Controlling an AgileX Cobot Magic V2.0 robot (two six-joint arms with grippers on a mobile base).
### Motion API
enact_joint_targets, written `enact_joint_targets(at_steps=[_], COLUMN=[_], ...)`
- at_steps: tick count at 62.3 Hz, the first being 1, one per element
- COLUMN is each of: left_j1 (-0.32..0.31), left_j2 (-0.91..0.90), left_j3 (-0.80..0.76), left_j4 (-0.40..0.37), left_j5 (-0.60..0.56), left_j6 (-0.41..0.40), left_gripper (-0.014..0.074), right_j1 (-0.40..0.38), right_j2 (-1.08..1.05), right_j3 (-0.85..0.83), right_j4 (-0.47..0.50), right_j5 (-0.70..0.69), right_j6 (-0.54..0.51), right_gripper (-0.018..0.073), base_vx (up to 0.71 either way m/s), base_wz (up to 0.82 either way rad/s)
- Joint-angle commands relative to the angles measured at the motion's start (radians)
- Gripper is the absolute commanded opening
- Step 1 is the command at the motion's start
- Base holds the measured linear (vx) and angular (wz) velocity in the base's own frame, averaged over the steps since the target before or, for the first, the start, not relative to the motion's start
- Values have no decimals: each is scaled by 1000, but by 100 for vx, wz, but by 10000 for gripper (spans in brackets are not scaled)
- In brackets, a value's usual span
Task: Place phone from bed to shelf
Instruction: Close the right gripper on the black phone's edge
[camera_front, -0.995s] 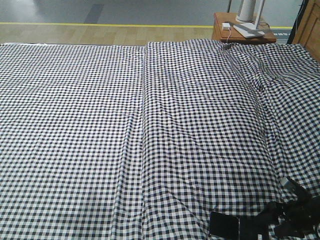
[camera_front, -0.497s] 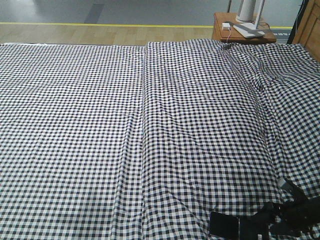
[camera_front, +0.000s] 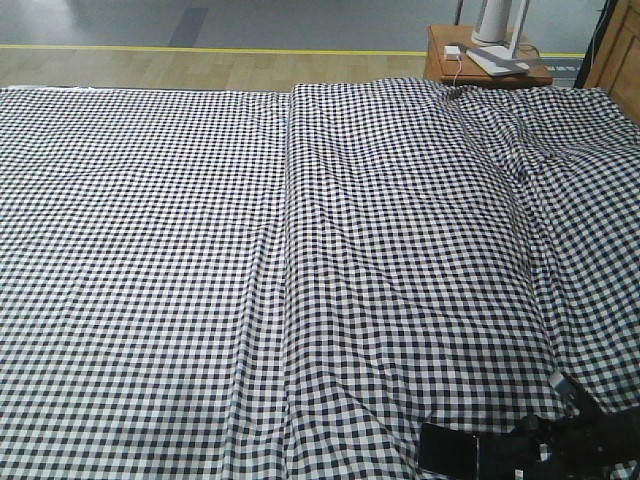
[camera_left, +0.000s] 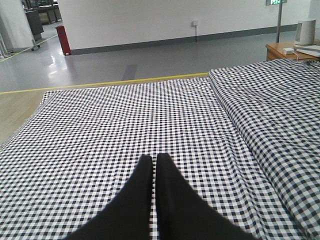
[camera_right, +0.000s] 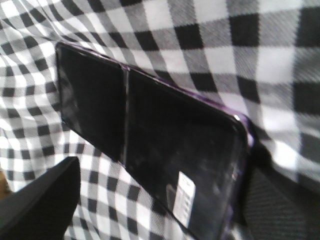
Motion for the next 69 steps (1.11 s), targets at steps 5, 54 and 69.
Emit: enact_joint_targets(at_steps=[5,54,69], left_j1=[-4,-4,-4], left_j2=[-13,-13,-13], left_j3=[-21,-21,-21], left_j4=[-9,-9,-9], left_j5=[-72,-72,-72], left_j6=[-6,-6,-6], left_gripper=[1,1,1], right_j1=[-4,-6,-6], right_j2=[-8,18,16], right_j3=[-35,-51,-51], right_j4=[62,18,19], right_j5=[164,276,458], right_j6=[-48,-84,-127], right_gripper=[595,-15,-11], base_vx=[0,0,0], base_wz=[0,0,0])
